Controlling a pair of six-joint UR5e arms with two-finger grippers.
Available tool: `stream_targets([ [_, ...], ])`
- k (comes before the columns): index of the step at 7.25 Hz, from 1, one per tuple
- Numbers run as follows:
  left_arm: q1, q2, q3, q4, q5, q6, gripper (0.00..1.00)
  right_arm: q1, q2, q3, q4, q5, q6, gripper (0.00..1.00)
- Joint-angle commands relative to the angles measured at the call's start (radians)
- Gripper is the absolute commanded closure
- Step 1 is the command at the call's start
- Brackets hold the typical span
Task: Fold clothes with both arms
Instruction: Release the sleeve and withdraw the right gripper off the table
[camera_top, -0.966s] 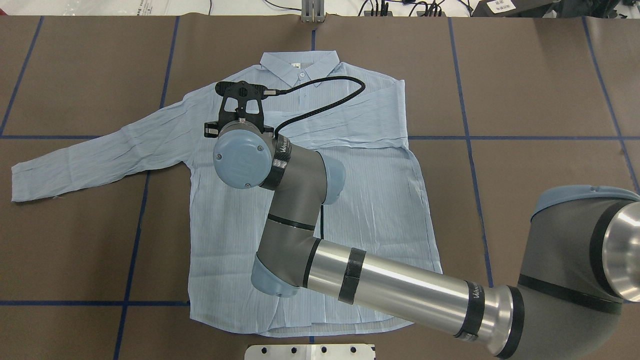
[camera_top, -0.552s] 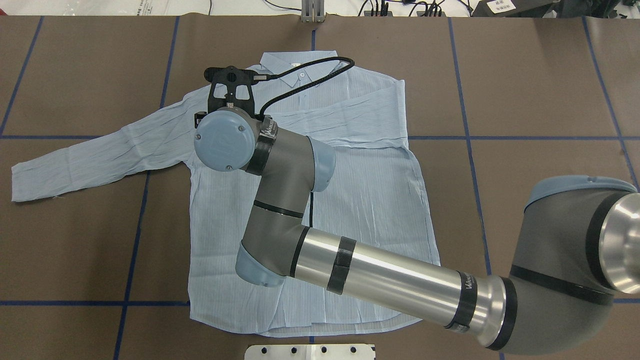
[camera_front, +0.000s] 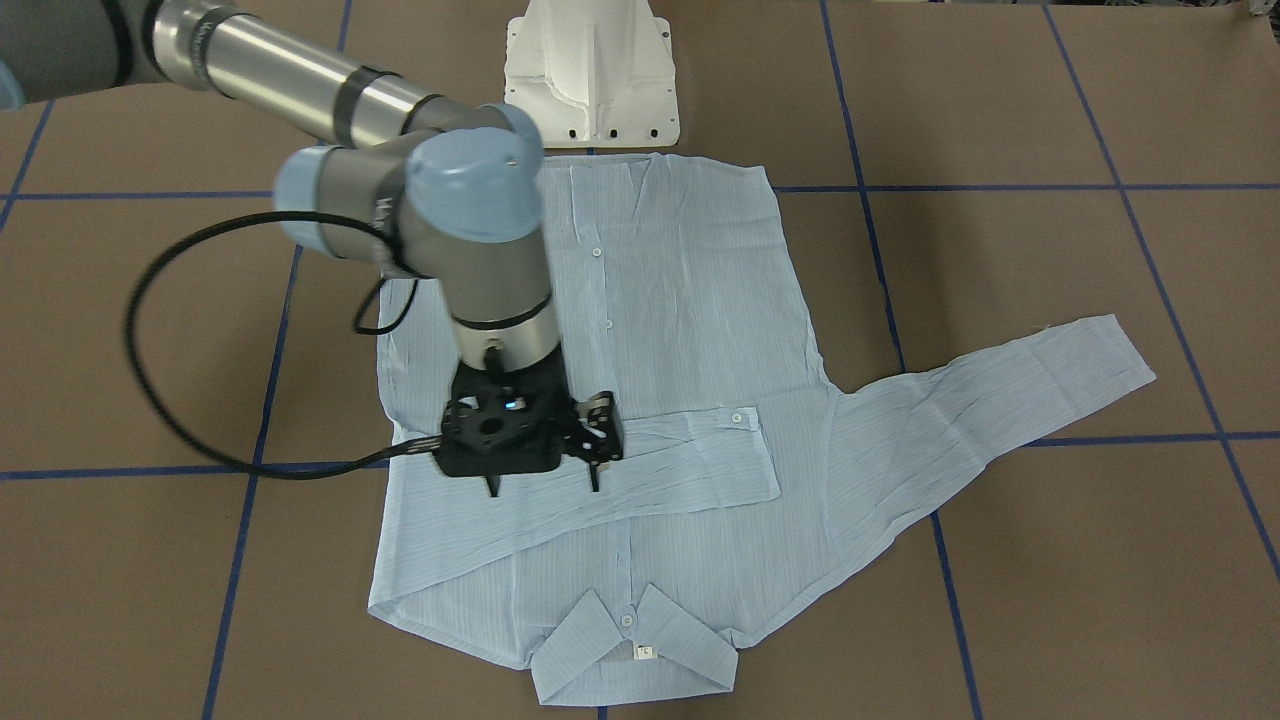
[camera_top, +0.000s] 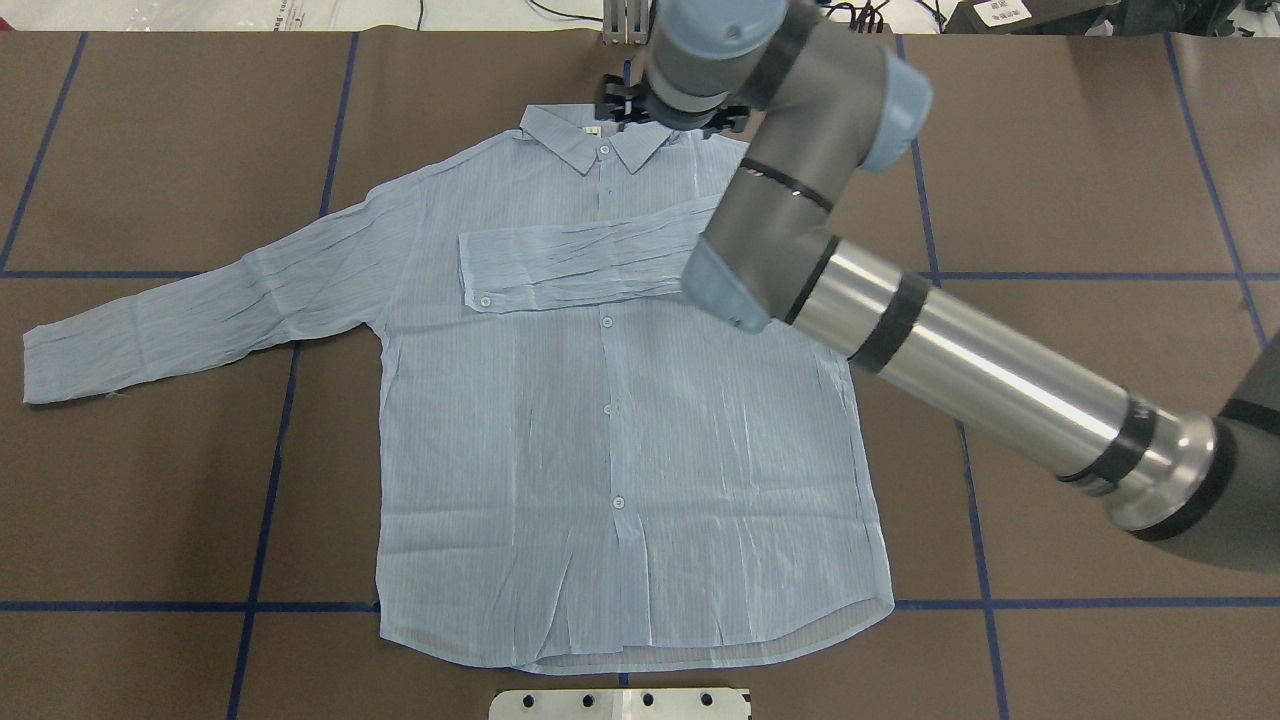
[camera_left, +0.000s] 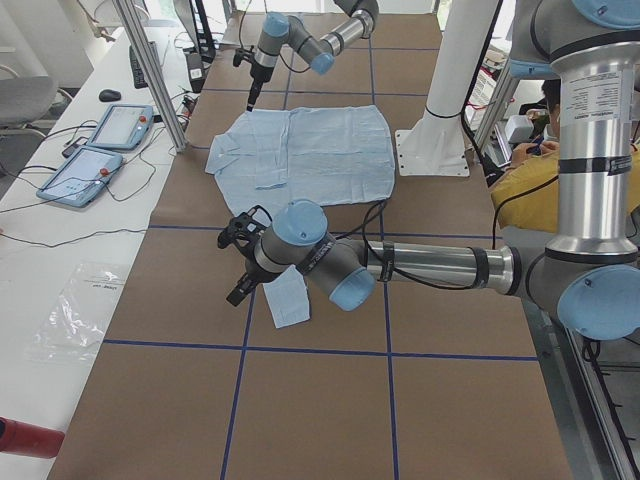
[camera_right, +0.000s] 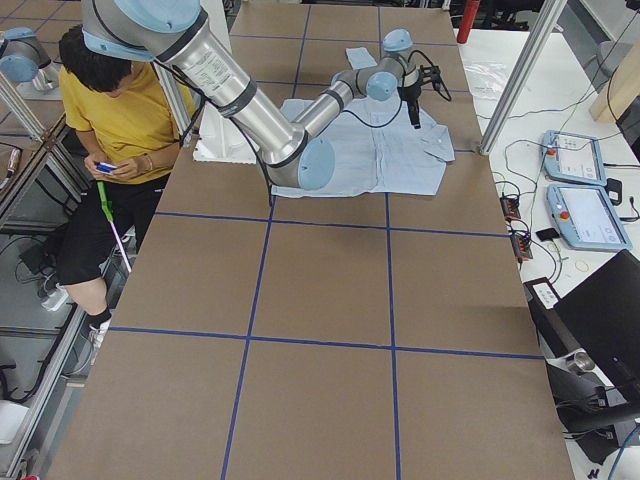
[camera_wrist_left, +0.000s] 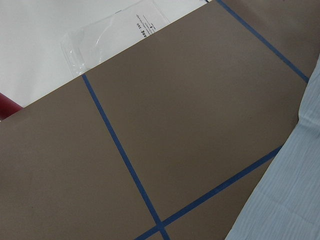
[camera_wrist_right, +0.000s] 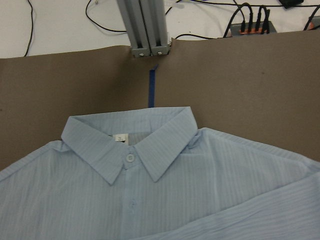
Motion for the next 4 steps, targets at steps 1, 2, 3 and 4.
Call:
stream_targets([
  [1,0.105,0.107,0.047,-0.298,0.015,-0.313,0.00,0.215,-0.258,0.155,-0.008,0.204,-0.348,0.00],
  [2,0.148,0.117,0.121,-0.439,0.061,-0.412,0.00,0.299,-0.340,0.174,-0.004,0.288,-0.495,0.00],
  [3,0.208,0.117,0.174,-0.519,0.123,-0.498,0.00,0.372,-0.406,0.178,0.003,0.352,-0.554,0.00],
  [4,0.279,0.117,0.189,-0.557,0.194,-0.598,0.04,0.412,-0.478,0.209,0.002,0.370,-0.610,0.00],
])
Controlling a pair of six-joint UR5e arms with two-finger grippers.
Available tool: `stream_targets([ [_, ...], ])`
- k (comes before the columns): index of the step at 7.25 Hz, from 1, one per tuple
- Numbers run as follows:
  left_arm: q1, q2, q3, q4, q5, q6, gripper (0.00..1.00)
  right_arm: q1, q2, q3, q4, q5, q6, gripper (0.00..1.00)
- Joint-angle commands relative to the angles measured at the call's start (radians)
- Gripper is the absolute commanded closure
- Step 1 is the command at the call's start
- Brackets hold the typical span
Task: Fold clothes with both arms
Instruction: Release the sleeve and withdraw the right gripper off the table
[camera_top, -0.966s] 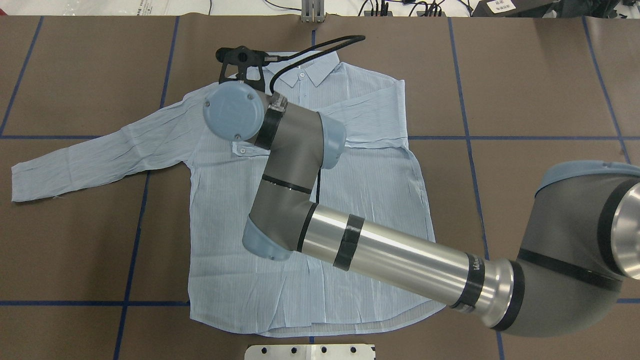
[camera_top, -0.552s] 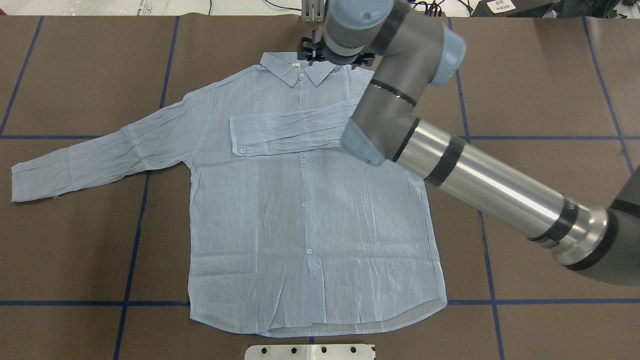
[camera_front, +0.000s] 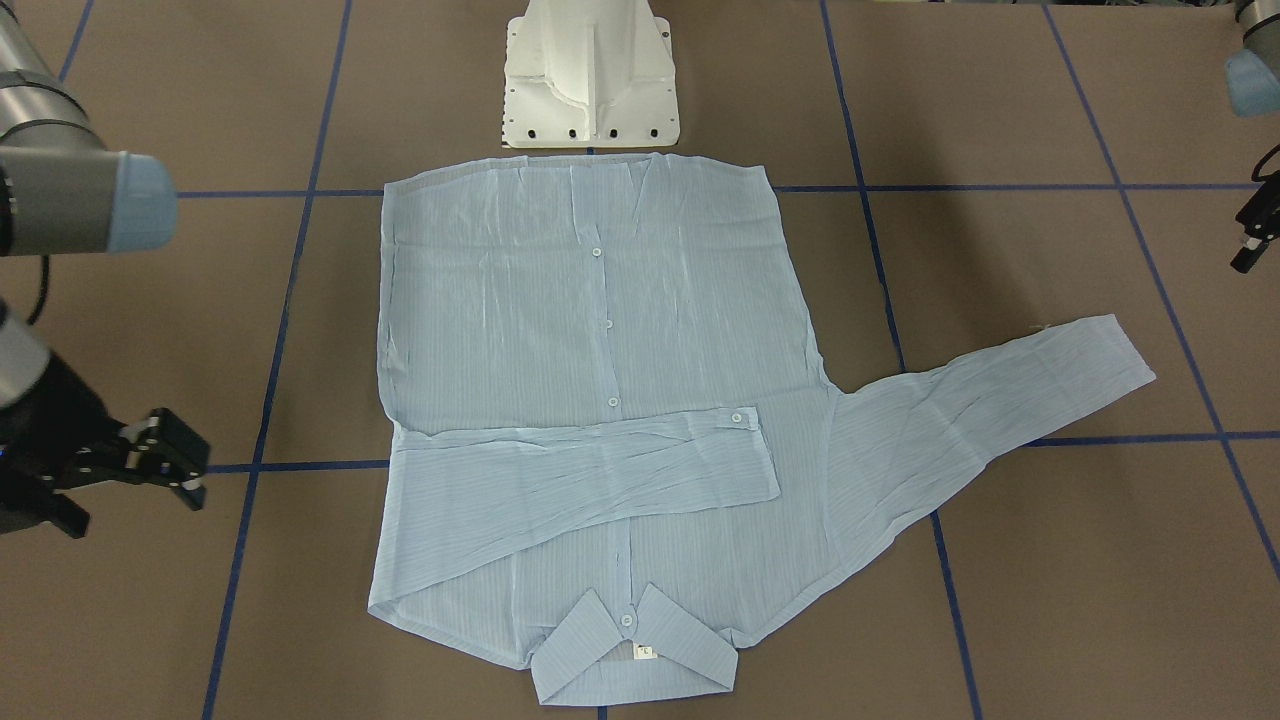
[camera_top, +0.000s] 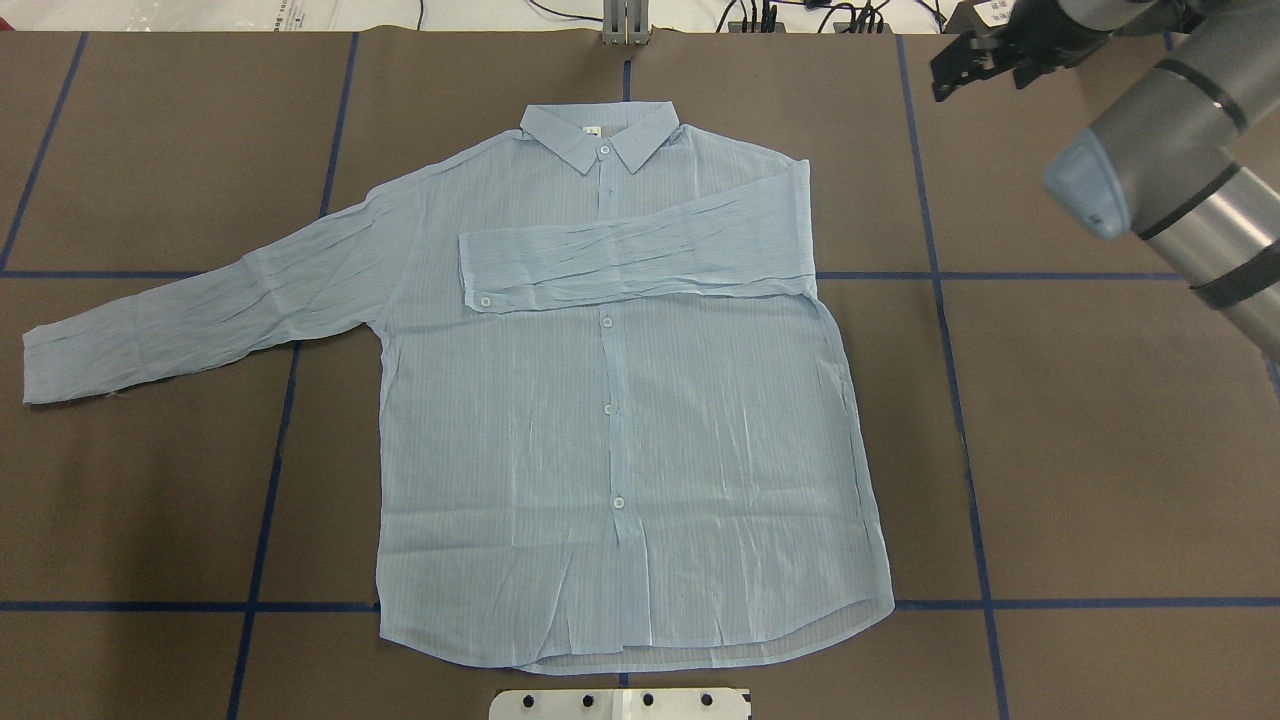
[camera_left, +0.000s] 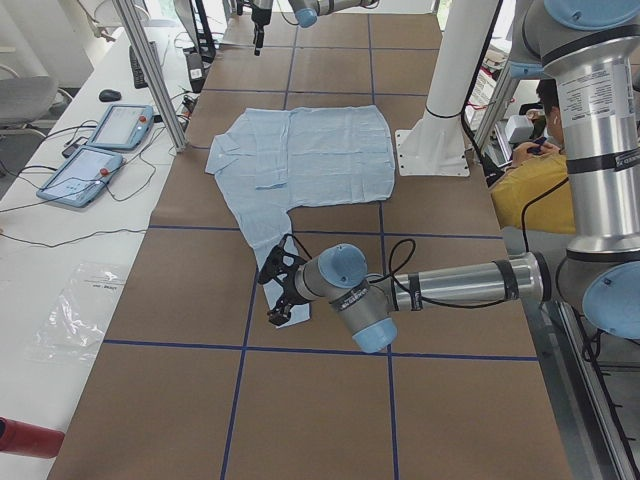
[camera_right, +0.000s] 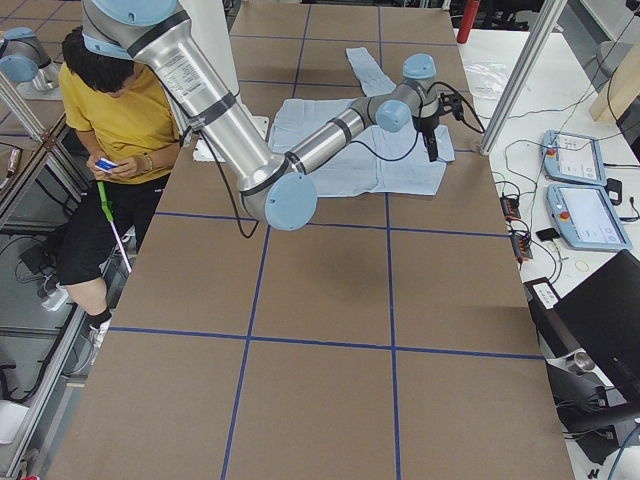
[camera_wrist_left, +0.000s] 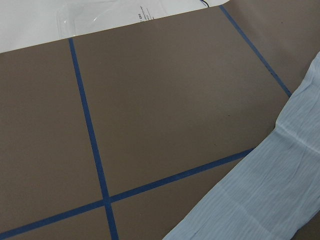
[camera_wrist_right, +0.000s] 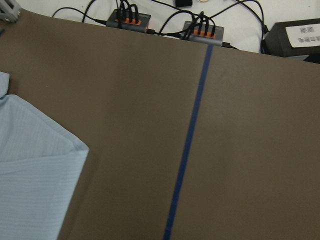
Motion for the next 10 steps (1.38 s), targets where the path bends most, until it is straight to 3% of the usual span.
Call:
stream_targets([
  [1,0.151,0.004,0.074,-0.121,0.138,-0.201,0.09,0.095,-0.169,0.074,0.004,0.054,-0.103,0.00],
  [4,0.266,0.003,0.128,-0.186,0.205,-0.362,0.32,0.104,-0.236,0.128,0.004,0.049,-0.103,0.00],
  [10,0.414,-0.008,0.154,-0.187,0.278,-0.435,0.31,0.104,-0.266,0.130,0.020,0.047,-0.093,0.00],
])
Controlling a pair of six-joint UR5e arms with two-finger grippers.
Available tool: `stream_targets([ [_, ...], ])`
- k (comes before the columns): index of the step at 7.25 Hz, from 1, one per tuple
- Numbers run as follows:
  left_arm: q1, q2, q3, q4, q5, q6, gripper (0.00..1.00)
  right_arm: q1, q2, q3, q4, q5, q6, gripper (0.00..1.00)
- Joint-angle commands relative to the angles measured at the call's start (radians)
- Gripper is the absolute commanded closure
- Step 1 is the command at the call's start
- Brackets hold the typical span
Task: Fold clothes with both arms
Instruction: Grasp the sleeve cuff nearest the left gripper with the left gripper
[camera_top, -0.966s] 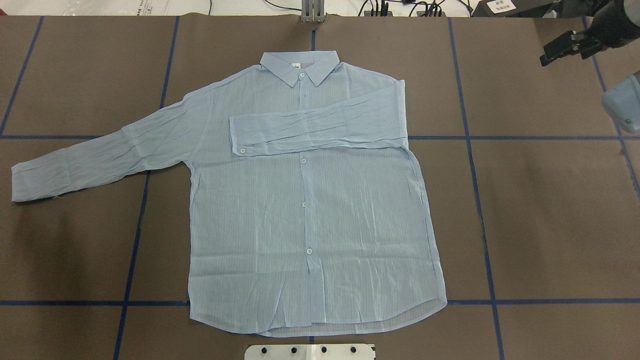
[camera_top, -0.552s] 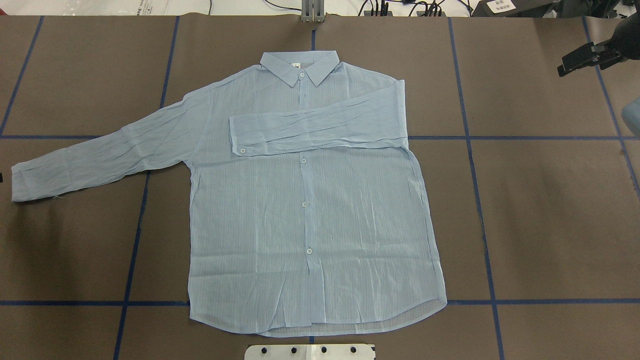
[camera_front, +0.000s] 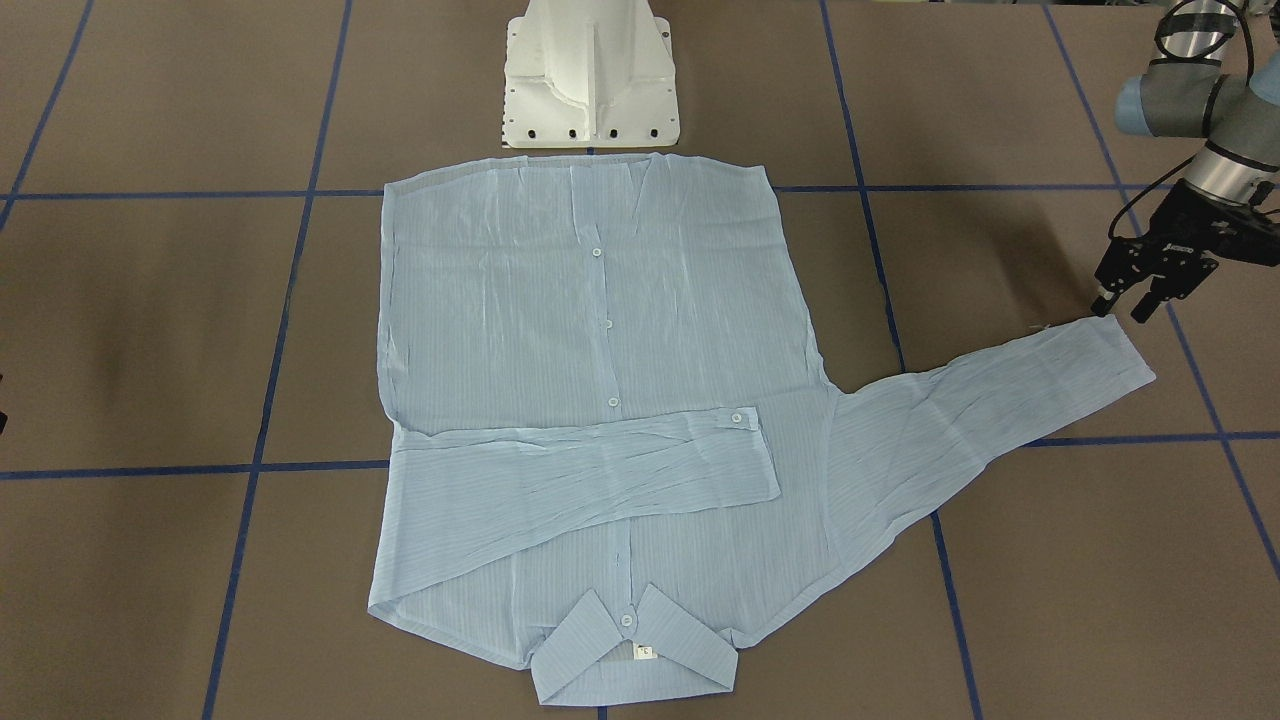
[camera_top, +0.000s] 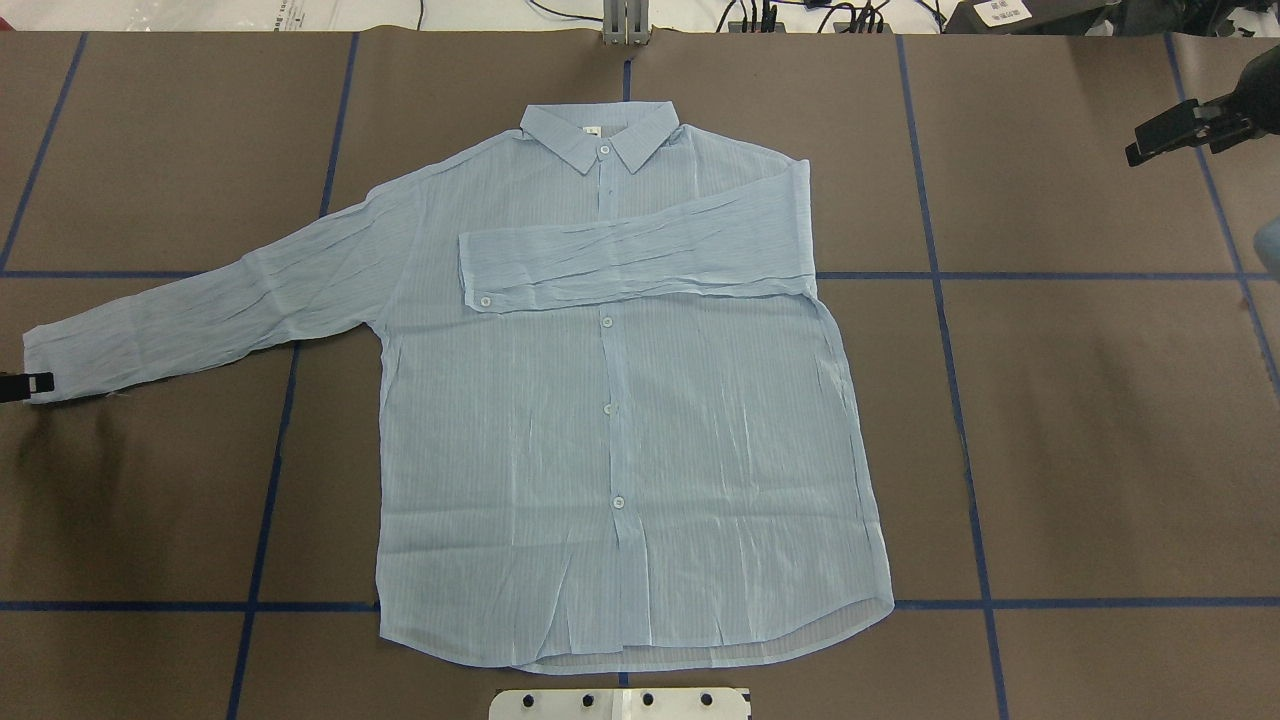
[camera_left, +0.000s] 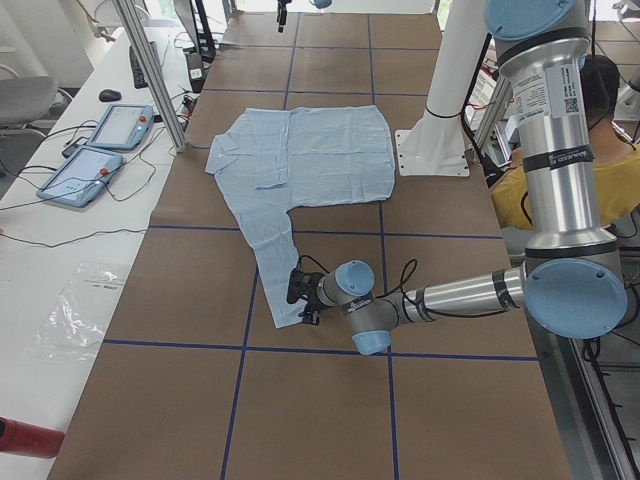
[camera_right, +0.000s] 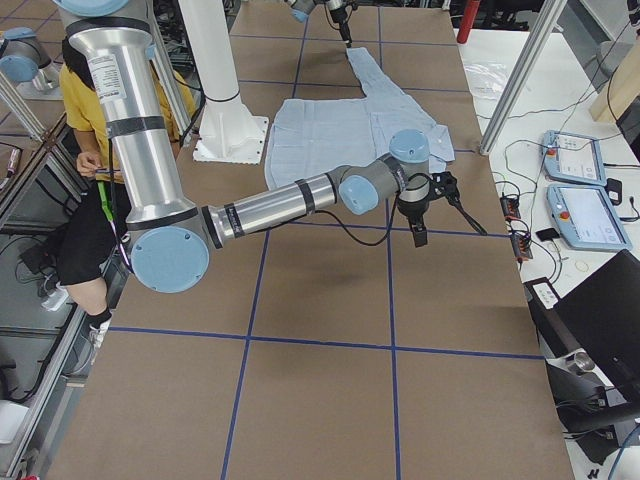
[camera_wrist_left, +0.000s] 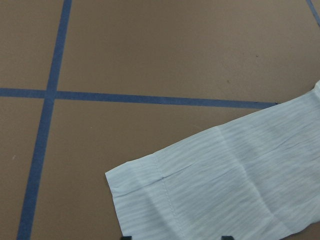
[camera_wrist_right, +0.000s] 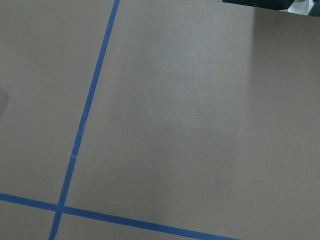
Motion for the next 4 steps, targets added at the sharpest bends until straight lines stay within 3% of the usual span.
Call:
stream_targets([
  [1,0.021,-0.001,0.012,0.001,0.012,0.004,0.31,0.000,-0.001,0.001,0.001,0.000,0.003,0.00],
  [4,0.041,-0.001,0.022,0.001,0.035,0.007,0.32,0.000,-0.007,0.010,0.001,0.000,0.004,0.00],
])
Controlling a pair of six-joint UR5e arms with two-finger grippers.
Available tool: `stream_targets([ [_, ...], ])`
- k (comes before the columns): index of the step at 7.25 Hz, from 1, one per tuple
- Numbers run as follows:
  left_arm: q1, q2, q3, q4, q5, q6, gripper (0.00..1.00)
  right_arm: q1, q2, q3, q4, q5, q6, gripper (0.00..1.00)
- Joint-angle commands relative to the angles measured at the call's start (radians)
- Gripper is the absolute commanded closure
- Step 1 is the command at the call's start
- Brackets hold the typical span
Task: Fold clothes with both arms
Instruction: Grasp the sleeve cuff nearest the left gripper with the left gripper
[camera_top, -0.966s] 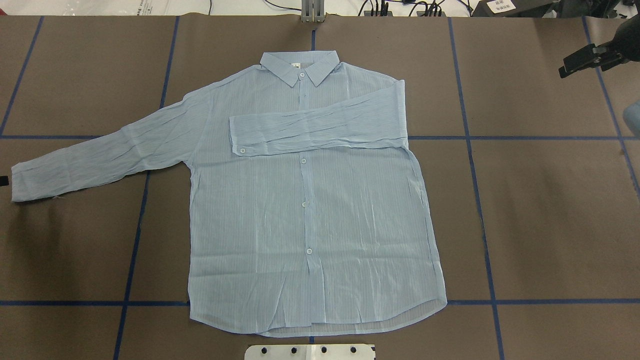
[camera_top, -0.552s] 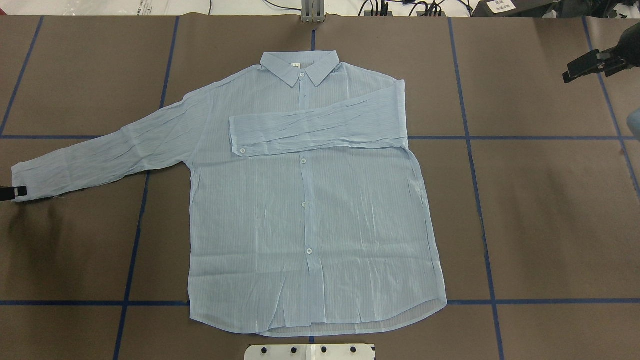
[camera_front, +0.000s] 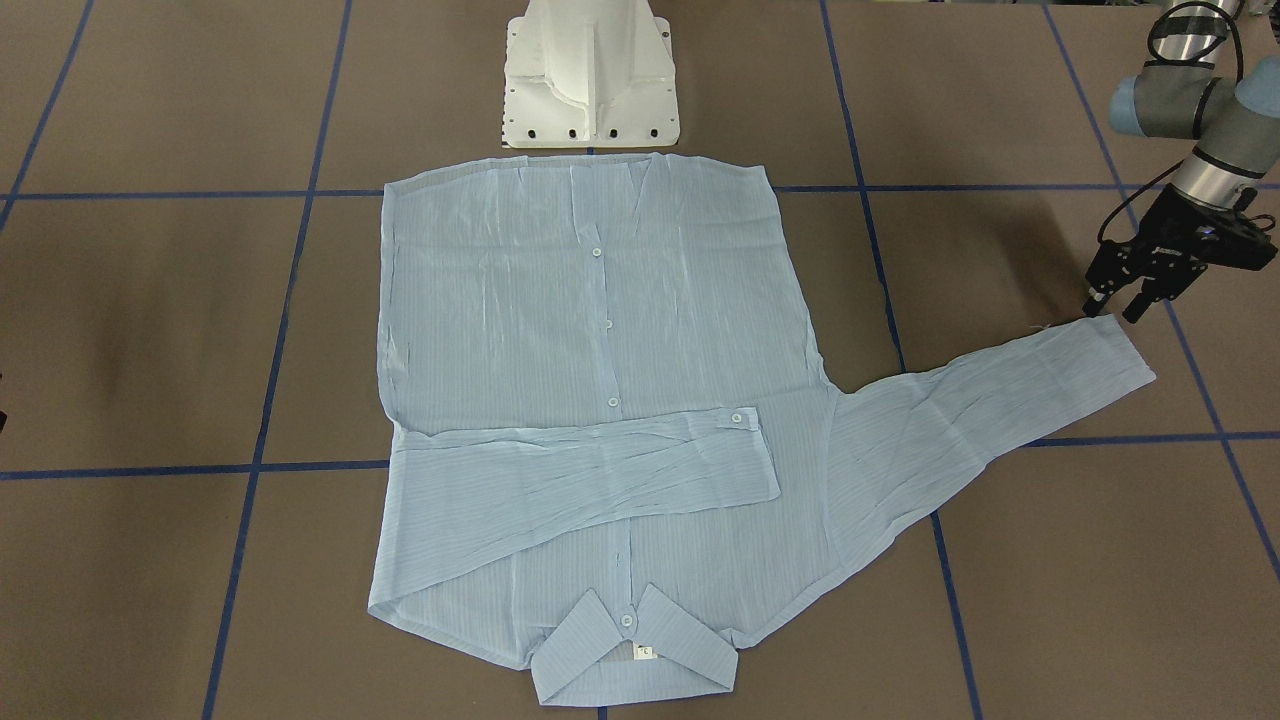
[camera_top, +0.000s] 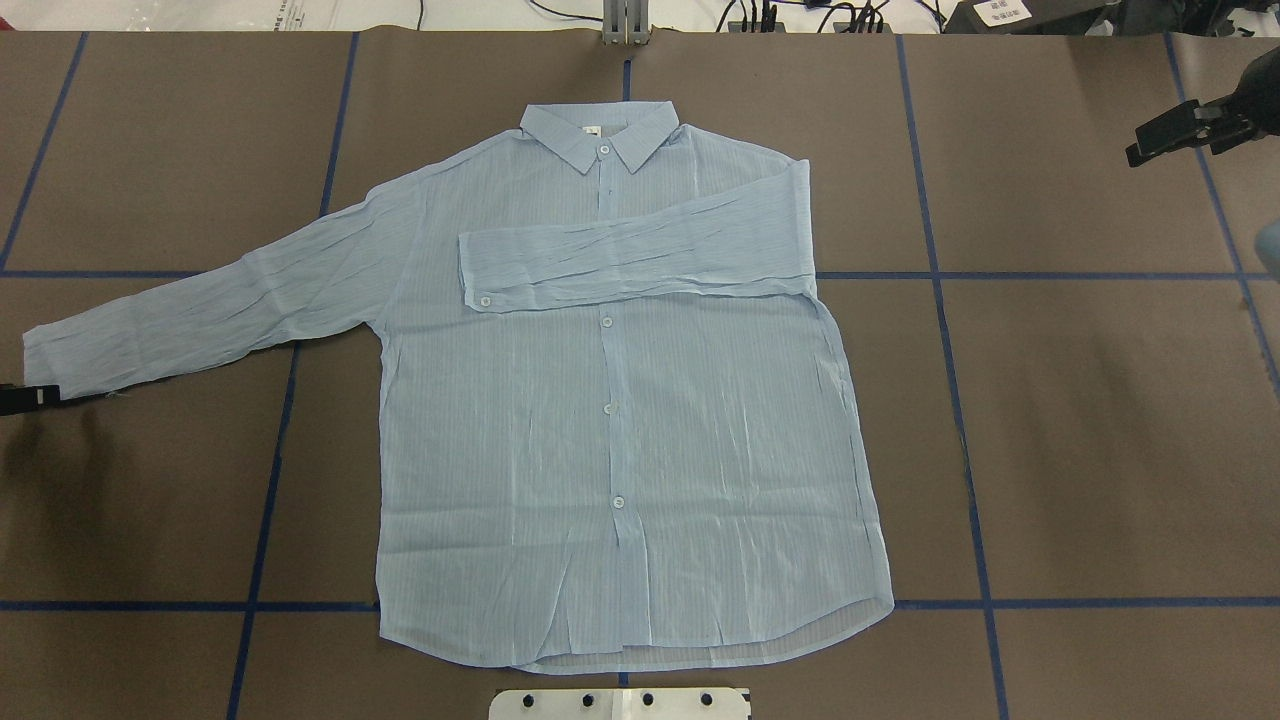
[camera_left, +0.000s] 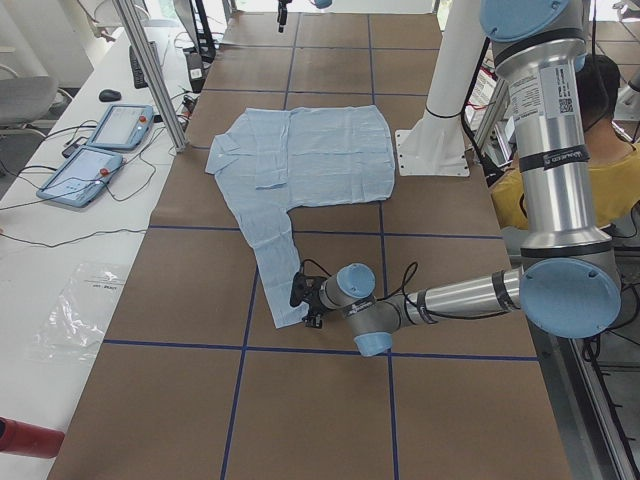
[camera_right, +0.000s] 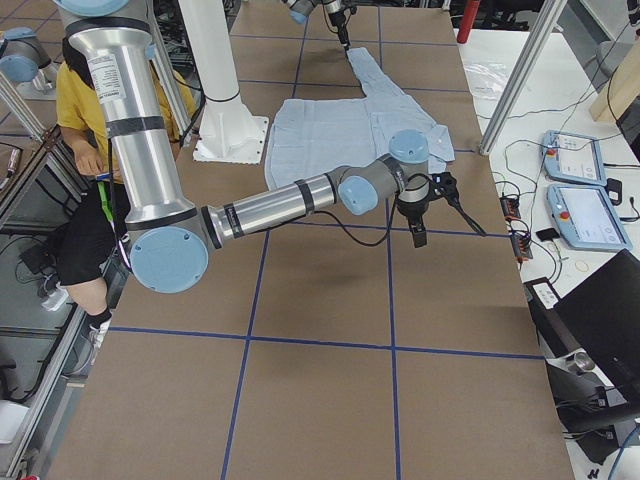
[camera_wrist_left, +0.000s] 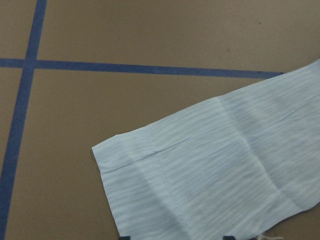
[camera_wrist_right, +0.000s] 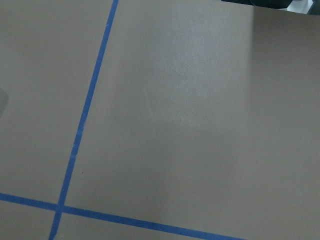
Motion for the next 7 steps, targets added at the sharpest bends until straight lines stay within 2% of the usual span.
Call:
stream_targets([
  [1,0.010,0.000,0.002,0.001,0.019,0.001,0.39,0.000,-0.011,0.015,0.000,0.000,0.002,0.00],
  [2,0.010,0.000,0.004,0.001,0.028,0.001,0.54,0.000,-0.013,0.024,0.000,0.000,0.000,0.00],
  [3,0.010,0.000,0.005,0.001,0.030,0.003,0.74,0.000,-0.019,0.028,0.000,0.000,0.000,0.00],
  [4,0.010,0.000,0.008,0.001,0.034,0.005,0.85,0.000,-0.019,0.029,0.000,-0.002,0.000,0.00],
  [5,0.010,0.000,0.008,0.001,0.037,0.005,1.00,0.000,-0.019,0.032,-0.002,-0.002,0.002,0.00],
  [7,0.010,0.000,0.007,0.001,0.042,0.032,1.00,0.000,-0.021,0.032,-0.002,-0.002,0.002,0.00],
])
